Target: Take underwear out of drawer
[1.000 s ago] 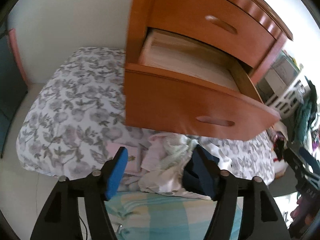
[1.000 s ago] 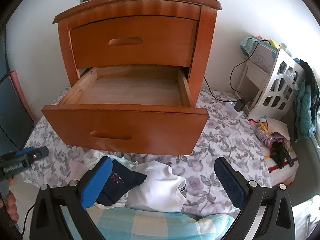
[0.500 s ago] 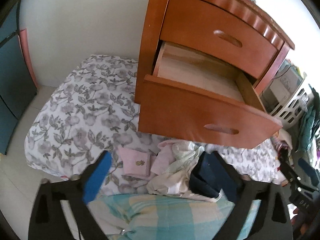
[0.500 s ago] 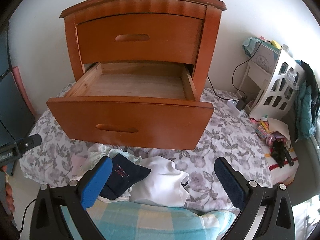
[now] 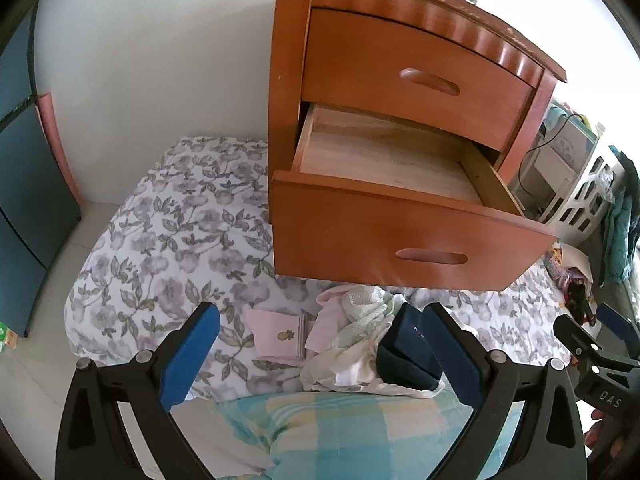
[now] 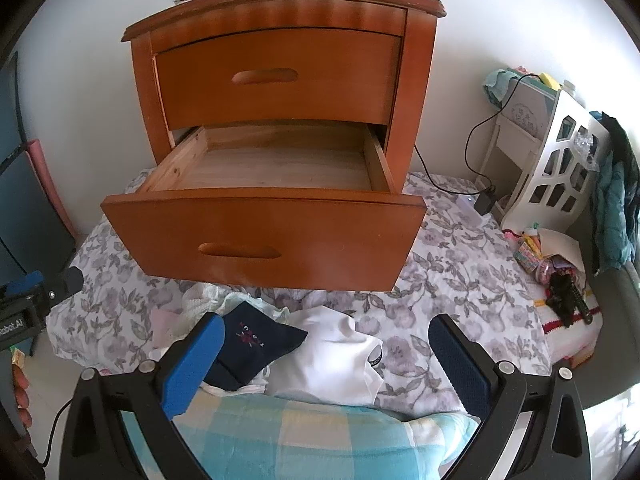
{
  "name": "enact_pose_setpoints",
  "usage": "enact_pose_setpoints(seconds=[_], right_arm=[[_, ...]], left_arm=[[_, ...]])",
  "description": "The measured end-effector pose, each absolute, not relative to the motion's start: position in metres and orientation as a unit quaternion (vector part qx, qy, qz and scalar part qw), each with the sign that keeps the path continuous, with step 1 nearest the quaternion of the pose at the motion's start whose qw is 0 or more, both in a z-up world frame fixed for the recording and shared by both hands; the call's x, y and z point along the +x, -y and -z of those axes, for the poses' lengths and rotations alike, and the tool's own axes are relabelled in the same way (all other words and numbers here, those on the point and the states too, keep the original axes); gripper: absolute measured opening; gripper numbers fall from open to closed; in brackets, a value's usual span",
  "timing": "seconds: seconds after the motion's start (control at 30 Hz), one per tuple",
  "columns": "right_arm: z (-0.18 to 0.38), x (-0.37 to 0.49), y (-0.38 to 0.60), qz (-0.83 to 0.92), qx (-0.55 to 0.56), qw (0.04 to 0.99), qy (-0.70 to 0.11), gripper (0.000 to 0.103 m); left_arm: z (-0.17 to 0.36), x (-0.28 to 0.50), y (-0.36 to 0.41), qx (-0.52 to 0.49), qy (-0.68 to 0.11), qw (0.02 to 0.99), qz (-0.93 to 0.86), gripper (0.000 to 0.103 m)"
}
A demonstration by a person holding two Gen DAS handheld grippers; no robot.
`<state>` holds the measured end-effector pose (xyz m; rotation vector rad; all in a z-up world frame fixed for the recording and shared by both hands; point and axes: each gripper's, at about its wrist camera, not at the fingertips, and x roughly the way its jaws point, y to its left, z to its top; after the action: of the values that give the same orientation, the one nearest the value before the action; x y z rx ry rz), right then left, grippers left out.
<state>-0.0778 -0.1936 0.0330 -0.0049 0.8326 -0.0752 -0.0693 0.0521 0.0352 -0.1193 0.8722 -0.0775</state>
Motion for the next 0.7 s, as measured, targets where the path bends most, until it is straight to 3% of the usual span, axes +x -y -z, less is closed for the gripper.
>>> enact_pose_setpoints(seconds=[0.7], right_arm=[[-0.038,-0.085,0.194,0.036,0.001,0.915,-0.401,0.103]], left_arm=[[-0.049,-0.084,-0.029,-0.009,-0.405,0.913,0.054,0.101]])
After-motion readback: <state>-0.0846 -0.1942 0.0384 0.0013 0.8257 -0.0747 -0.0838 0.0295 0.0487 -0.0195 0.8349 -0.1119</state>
